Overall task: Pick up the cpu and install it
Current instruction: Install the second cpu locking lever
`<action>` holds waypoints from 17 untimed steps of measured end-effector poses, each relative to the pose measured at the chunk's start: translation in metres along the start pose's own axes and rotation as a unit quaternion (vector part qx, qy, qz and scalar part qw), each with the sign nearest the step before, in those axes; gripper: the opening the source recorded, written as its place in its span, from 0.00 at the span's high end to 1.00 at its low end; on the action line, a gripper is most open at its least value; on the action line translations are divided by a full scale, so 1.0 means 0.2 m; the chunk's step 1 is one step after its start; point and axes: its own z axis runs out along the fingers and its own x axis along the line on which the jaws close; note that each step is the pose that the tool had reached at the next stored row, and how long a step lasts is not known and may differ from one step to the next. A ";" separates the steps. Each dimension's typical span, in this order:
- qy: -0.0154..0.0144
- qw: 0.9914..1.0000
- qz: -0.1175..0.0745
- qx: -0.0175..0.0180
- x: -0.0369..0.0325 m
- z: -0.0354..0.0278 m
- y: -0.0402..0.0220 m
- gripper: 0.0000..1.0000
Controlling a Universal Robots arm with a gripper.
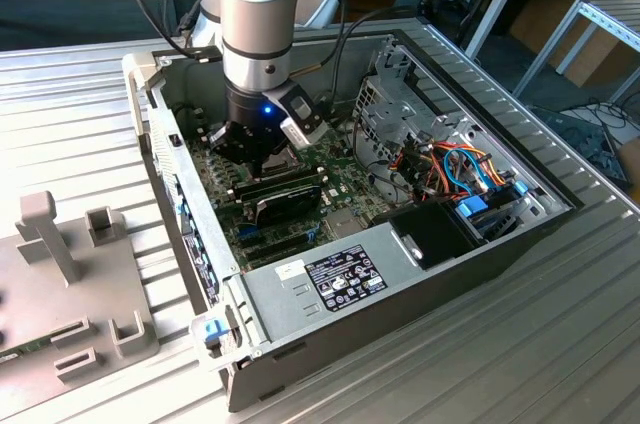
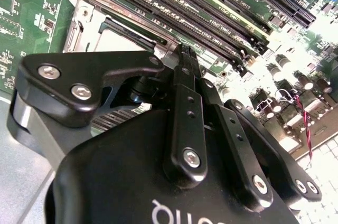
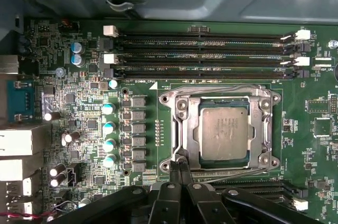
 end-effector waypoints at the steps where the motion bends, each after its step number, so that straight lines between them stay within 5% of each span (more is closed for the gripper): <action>1: -0.001 1.000 0.000 -0.001 0.003 0.000 0.000 0.89; 17: -0.003 1.000 0.000 -0.003 0.028 0.002 -0.001 0.89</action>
